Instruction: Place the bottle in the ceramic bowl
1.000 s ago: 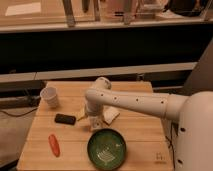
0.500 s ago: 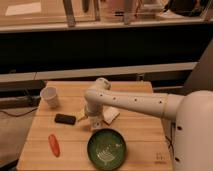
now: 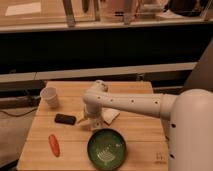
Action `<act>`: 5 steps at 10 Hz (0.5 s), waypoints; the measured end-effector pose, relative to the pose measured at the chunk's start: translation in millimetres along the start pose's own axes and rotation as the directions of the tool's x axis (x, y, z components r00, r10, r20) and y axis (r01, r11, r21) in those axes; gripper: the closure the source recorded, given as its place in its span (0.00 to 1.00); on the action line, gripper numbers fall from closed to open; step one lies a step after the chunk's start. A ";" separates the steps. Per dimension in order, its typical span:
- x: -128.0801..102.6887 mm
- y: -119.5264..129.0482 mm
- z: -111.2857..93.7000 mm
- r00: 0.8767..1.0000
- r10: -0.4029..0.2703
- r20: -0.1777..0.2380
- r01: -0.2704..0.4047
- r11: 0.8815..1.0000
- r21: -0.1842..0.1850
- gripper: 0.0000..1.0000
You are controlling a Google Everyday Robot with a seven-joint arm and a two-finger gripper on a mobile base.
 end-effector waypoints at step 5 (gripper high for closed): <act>1.0 -0.9 7.5 1.000 0.001 0.002 0.000 1.000 -0.016 0.74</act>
